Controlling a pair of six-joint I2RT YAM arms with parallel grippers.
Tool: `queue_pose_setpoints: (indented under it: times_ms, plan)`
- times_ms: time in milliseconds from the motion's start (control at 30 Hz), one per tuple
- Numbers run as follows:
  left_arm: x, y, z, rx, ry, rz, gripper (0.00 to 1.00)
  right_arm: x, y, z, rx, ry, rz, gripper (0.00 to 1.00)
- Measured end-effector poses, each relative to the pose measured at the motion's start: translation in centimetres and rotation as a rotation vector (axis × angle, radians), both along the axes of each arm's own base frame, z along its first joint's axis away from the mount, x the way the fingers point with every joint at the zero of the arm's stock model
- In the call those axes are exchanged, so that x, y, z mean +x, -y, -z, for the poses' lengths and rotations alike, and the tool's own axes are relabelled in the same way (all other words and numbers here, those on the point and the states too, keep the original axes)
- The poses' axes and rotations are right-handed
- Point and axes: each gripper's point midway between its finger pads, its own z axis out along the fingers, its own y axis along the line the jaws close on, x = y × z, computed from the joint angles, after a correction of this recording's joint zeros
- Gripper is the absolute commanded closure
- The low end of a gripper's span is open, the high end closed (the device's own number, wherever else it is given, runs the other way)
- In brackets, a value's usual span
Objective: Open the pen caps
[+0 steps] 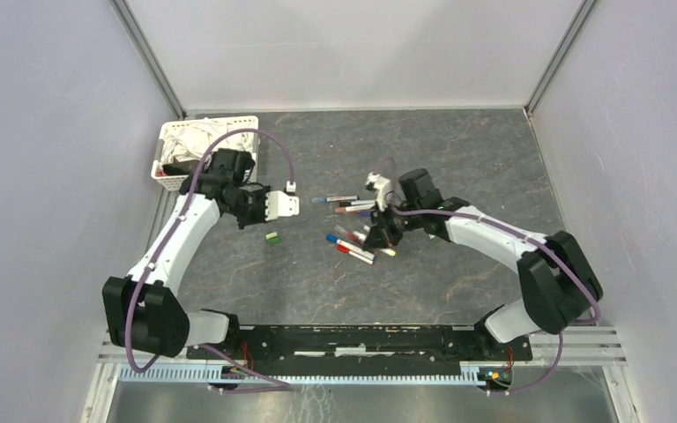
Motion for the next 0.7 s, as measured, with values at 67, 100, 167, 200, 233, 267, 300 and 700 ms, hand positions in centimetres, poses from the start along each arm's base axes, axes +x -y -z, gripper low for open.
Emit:
queue_pose_setpoints:
  times_ms: [67, 100, 167, 200, 233, 267, 300, 700]
  plan:
    - [-0.8, 0.0, 1.8, -0.007, -0.027, -0.017, 0.98, 2.1, 2.1, 0.0, -0.035, 0.037, 0.121, 1.00]
    - [-1.3, 0.0, 3.0, -0.015, -0.054, -0.035, 0.98, 3.8, 3.9, 0.0, -0.065, 0.064, 0.220, 1.00]
    - [-2.0, 0.2, 4.4, -0.037, -0.089, -0.057, 0.98, 5.8, 6.5, 0.2, -0.110, 0.097, 0.358, 1.00]
    - [-2.4, 0.4, 5.3, -0.050, -0.109, -0.071, 0.98, 7.0, 8.0, 0.4, -0.138, 0.118, 0.440, 1.00]
    - [-2.9, 0.6, 6.0, -0.068, -0.132, -0.084, 0.98, 7.9, 9.6, 0.7, -0.174, 0.135, 0.523, 1.00]
    - [-3.2, 0.7, 6.6, -0.077, -0.145, -0.093, 0.98, 8.4, 10.6, 1.0, -0.201, 0.145, 0.572, 1.00]
    - [-3.5, 0.9, 7.3, -0.090, -0.158, -0.098, 0.98, 8.8, 11.6, 1.4, -0.233, 0.155, 0.622, 1.00]
    - [-5.2, 0.3, 12.6, -0.074, -0.199, -0.153, 0.70, 10.7, 15.8, 6.0, -0.434, 0.166, 0.852, 0.94]
